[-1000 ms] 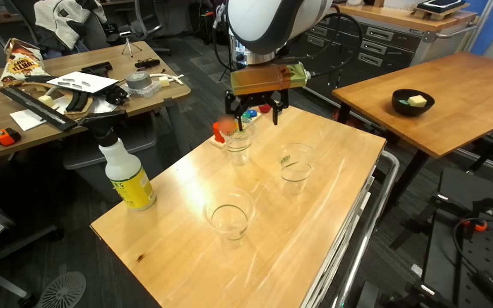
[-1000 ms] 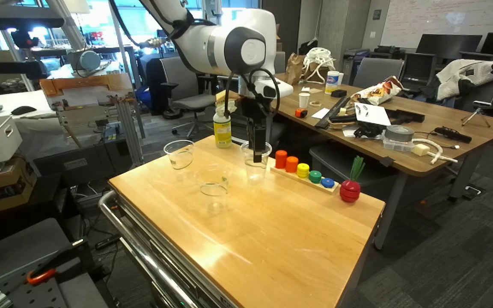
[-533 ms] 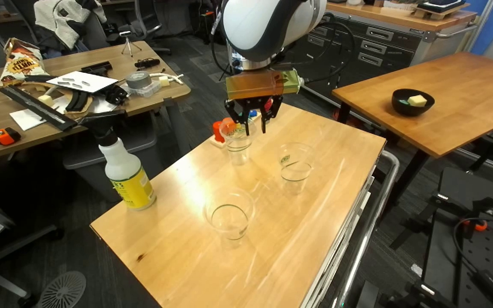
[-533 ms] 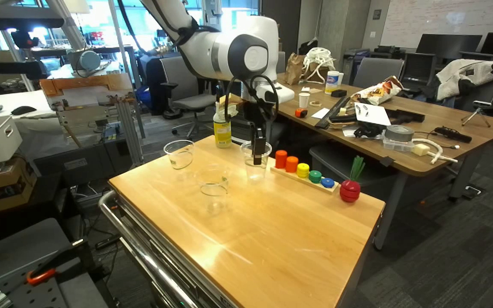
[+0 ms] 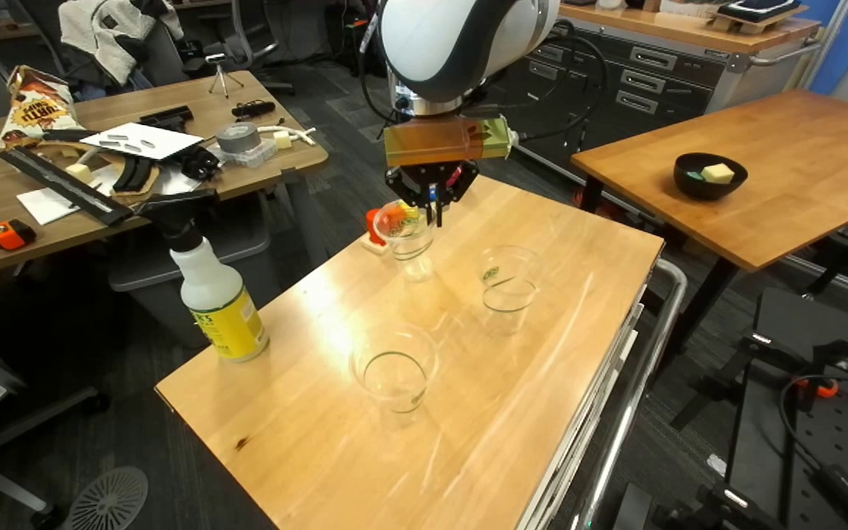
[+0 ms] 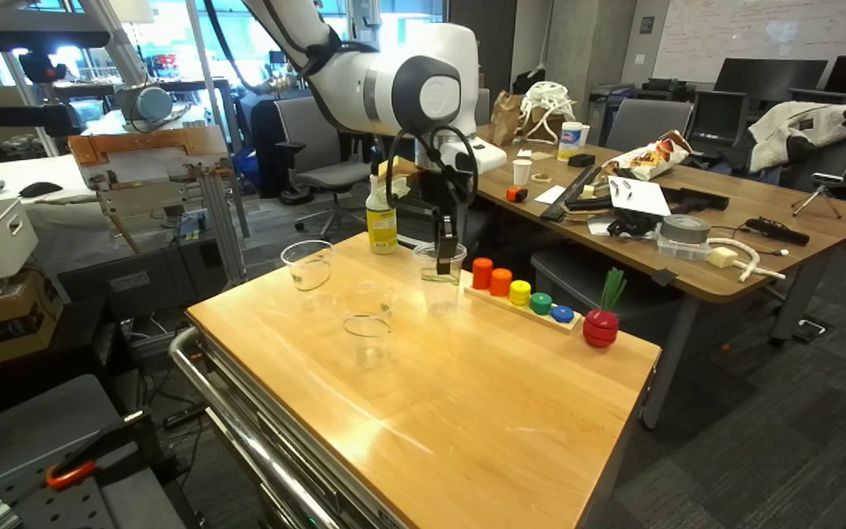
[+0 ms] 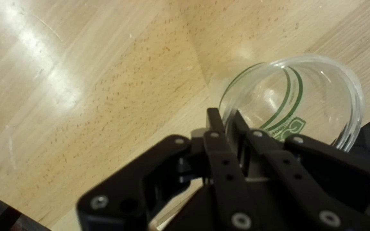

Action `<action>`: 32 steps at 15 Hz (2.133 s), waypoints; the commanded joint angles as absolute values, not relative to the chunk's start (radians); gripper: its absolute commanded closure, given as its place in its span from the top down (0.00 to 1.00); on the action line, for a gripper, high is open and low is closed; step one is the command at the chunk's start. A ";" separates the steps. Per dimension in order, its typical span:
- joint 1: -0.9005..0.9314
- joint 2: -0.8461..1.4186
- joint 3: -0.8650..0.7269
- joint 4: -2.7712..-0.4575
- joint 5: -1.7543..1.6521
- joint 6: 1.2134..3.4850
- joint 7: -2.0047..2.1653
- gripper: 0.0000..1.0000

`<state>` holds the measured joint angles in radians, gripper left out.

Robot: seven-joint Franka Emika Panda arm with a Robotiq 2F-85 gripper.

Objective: Stack the four clear cups together

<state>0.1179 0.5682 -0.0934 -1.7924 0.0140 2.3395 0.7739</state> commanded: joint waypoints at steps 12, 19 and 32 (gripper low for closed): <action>0.007 0.213 -0.030 -1.991 0.372 2.381 0.647 0.02; -0.013 -0.090 -0.045 -2.236 0.361 2.384 0.591 0.02; -0.024 -0.354 -0.009 -2.556 0.290 2.384 0.565 0.02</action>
